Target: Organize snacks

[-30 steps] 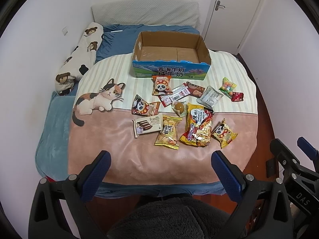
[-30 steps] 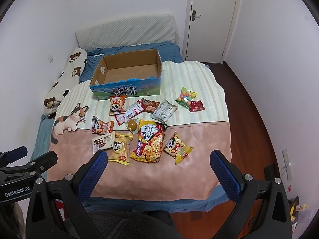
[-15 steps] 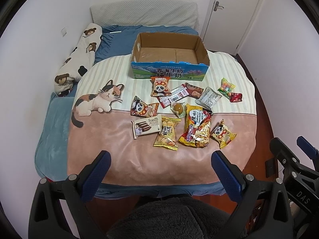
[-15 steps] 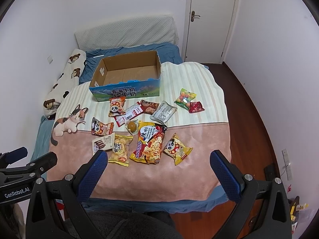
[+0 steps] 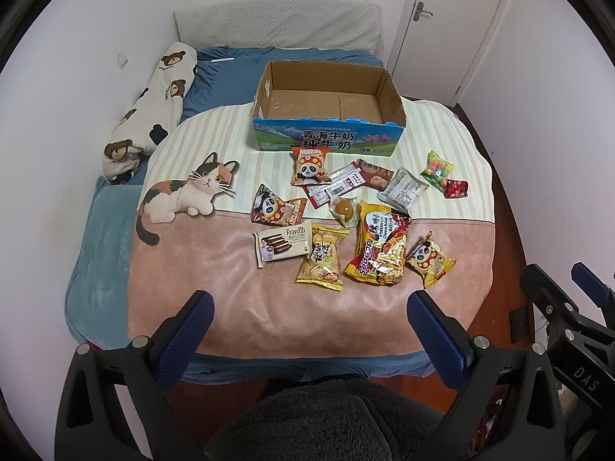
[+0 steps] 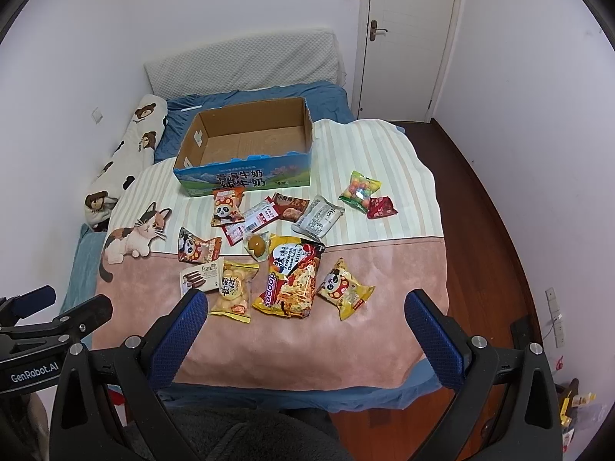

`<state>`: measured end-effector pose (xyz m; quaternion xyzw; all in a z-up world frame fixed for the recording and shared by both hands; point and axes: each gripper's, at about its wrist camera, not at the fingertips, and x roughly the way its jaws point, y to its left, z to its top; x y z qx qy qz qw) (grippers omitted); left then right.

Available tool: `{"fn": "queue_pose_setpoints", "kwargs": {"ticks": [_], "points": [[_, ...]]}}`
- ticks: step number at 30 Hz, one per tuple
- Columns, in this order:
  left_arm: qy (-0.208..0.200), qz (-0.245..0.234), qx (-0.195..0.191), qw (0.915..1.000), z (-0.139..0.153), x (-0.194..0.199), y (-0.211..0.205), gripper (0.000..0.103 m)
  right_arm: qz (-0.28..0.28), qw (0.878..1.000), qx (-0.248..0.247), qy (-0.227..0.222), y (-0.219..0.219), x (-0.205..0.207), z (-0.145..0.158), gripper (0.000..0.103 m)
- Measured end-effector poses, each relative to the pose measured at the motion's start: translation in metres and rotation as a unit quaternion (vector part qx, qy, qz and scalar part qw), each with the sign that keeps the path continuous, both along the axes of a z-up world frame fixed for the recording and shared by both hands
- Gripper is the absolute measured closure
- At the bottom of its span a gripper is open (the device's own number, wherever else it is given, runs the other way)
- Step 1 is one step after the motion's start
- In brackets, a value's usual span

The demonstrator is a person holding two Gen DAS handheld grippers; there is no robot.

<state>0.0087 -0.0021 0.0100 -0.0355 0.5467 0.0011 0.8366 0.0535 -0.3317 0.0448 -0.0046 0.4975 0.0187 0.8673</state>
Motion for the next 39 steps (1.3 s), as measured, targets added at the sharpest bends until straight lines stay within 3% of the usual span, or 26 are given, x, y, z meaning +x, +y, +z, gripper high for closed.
{"fn": "queue_pose_setpoints", "kwargs": {"ticks": [9,13,18,24,28,34,37,39], "points": [[-0.004,0.007,0.007,0.9999,-0.004,0.007,0.002,0.0,-0.006,1.0,0.008,0.009,0.003,0.008,-0.007,0.0],[0.003,0.033,0.016,0.9993,-0.03,0.028,0.014,0.0,-0.022,0.999,0.032,0.03,-0.001,0.027,-0.031,0.0],[0.038,0.056,0.027,0.9973,-0.086,0.061,0.033,0.0,-0.041,0.994,0.05,0.088,0.002,0.071,-0.095,0.0],[0.117,0.054,0.016,0.9915,-0.171,0.098,0.036,0.0,-0.056,0.98,0.058,0.18,0.009,0.131,-0.207,0.0],[0.168,0.045,-0.014,0.9847,-0.226,0.121,0.026,0.0,-0.066,0.965,0.083,0.239,0.011,0.162,-0.274,0.0],[0.207,0.032,-0.059,0.9761,-0.288,0.151,0.006,0.003,-0.07,0.953,0.091,0.28,0.012,0.181,-0.332,0.0],[0.231,0.026,-0.074,0.9698,-0.317,0.161,-0.005,0.014,-0.081,0.944,0.121,0.297,0.004,0.185,-0.352,0.0],[0.242,0.026,-0.075,0.9671,-0.331,0.164,-0.011,0.033,-0.082,0.942,0.132,0.298,0.002,0.186,-0.358,0.0]]}}
